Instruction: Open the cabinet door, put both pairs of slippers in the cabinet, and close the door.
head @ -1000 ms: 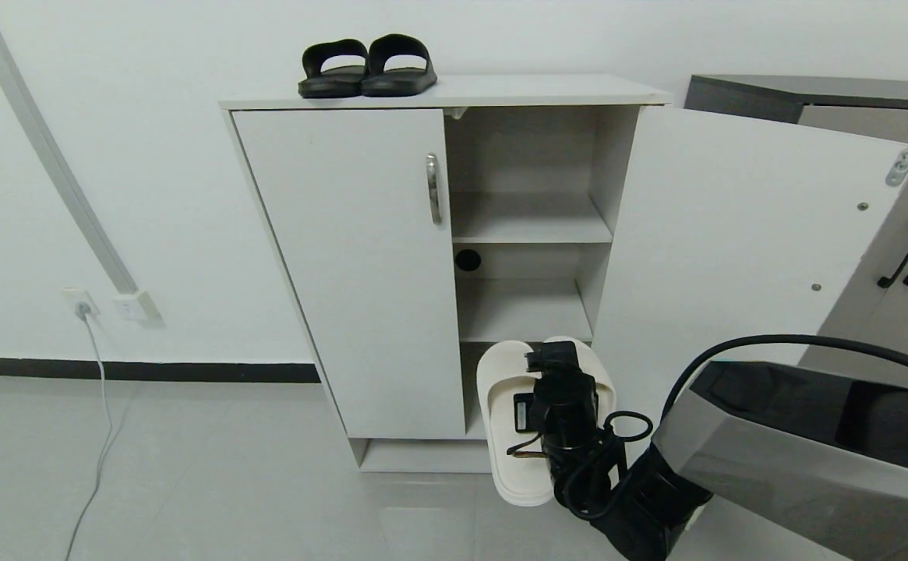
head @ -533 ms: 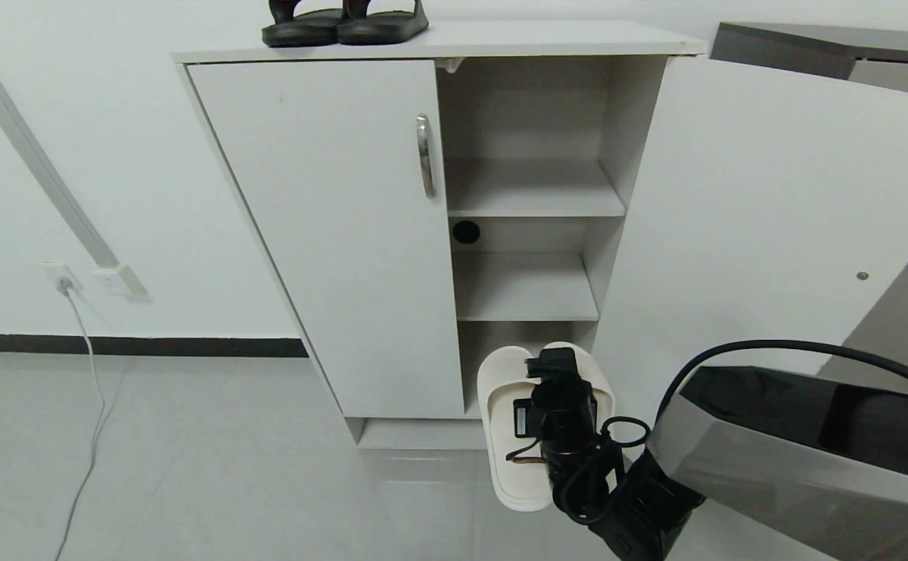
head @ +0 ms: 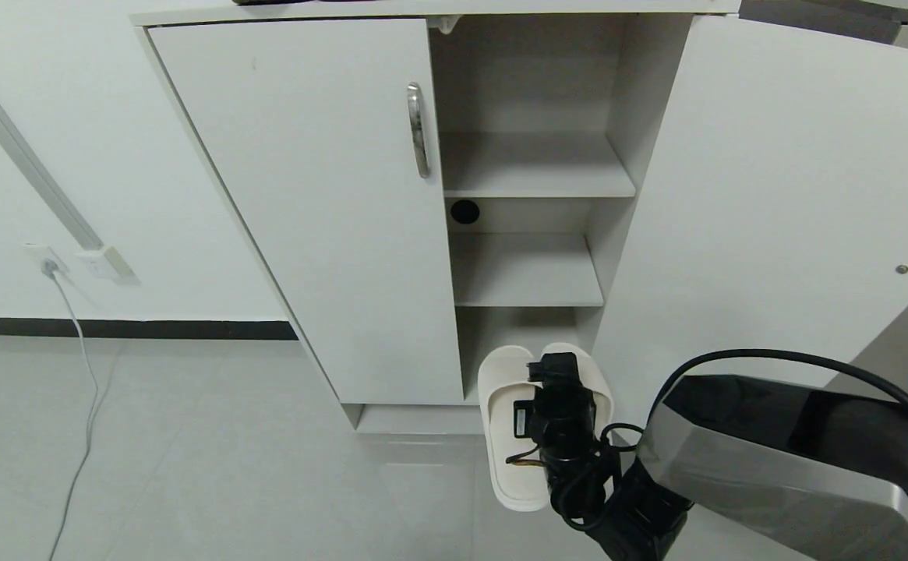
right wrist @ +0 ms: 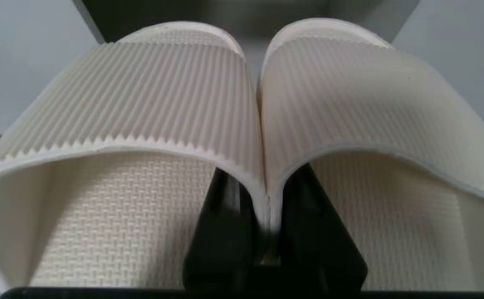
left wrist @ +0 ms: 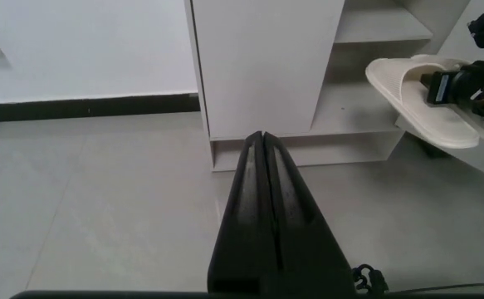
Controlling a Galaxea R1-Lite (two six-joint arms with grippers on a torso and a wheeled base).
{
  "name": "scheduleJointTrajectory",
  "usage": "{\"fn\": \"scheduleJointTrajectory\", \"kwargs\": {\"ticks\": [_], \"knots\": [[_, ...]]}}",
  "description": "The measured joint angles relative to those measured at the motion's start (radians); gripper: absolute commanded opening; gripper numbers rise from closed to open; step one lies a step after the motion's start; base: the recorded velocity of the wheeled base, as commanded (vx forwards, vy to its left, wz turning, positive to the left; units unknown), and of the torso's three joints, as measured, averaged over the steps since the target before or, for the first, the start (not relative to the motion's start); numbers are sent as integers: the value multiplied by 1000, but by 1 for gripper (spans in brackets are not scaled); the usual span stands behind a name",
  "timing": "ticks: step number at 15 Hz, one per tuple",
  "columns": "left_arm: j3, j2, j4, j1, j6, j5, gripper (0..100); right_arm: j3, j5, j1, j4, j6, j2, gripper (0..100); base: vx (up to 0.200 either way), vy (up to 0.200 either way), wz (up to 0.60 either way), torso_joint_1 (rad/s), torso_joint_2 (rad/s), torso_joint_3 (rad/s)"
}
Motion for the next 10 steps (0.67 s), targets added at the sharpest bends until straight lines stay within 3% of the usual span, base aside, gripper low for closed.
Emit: {"fn": "scheduleJointTrajectory", "kwargs": {"ticks": [5, 10], "knots": [[0, 0, 0, 0, -1, 0, 0, 3, 4, -17, -338, -235, 51, 0, 0, 0, 0, 0, 0, 0], [0, 0, 0, 0, -1, 0, 0, 3, 7, -25, -348, -258, 78, 0, 0, 0, 0, 0, 0, 0]]}}
